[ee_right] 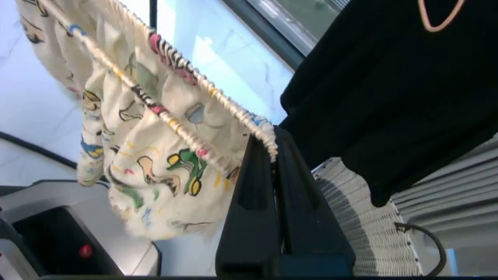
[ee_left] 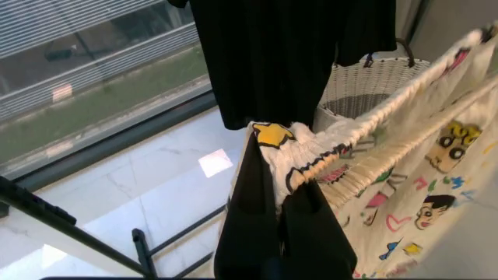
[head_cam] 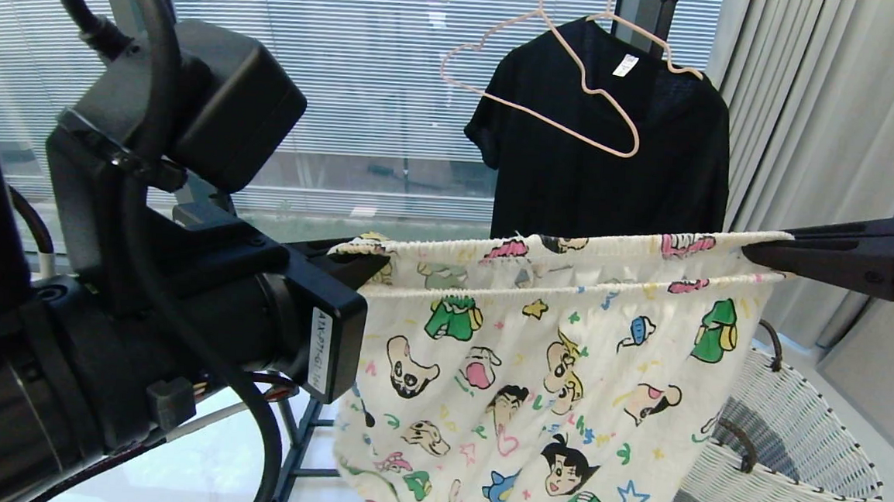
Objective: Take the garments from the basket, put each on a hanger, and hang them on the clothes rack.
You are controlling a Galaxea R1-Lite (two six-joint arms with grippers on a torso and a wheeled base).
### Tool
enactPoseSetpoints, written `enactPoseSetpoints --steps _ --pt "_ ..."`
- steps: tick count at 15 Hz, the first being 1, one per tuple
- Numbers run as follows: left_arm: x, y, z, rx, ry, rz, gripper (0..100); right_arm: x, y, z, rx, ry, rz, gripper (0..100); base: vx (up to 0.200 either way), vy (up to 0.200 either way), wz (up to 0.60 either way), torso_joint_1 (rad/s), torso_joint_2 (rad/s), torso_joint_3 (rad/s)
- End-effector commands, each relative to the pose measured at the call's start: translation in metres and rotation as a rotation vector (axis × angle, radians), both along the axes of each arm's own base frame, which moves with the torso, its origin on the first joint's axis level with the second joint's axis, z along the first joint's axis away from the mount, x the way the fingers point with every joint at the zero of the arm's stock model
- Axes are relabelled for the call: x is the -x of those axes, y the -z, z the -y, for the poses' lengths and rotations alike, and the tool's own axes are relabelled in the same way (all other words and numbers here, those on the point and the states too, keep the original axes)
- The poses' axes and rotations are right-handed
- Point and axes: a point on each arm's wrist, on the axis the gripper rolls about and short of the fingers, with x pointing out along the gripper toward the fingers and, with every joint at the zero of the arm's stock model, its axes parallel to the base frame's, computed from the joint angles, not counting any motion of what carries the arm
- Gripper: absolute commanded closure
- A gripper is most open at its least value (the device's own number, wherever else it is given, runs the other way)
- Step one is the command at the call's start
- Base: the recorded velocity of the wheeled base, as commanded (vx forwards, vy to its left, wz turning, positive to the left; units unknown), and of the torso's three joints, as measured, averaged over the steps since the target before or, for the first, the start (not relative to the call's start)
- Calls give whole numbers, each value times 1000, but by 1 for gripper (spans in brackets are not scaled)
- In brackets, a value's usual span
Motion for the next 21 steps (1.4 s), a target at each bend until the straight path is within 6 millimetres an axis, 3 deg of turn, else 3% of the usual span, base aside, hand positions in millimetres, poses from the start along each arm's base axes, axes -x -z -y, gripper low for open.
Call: enactPoseSetpoints --steps 1,5,7,10,12,14,17,21 --pt "-3 3 4 -11 -1 -7 100 2 0 2 -2 0 2 0 0 0 0 0 0 0" --pt "-5 4 3 -43 -23 7 100 7 -1 8 -15 0 9 0 0 0 0 0 0 0" --pt "-11 6 -9 -107 -94 30 100 8 2 21 -11 76 7 0 0 0 0 0 0 0" --pt "-16 11 -65 -260 -290 49 100 2 18 56 71 391 -28 0 0 0 0 0 0 0" --pt "-9 23 -105 -289 -430 -5 100 1 30 76 92 540 -53 0 0 0 0 0 0 0" --pt "1 36 -130 -264 -483 -34 100 3 41 88 113 632 -76 0 0 0 0 0 0 0" --pt "7 47 -147 -252 -581 -68 100 3 50 92 157 721 -85 0 0 0 0 0 0 0" --pt "7 48 -148 -239 -593 -75 100 1 54 92 168 765 -85 0 0 0 0 0 0 0"
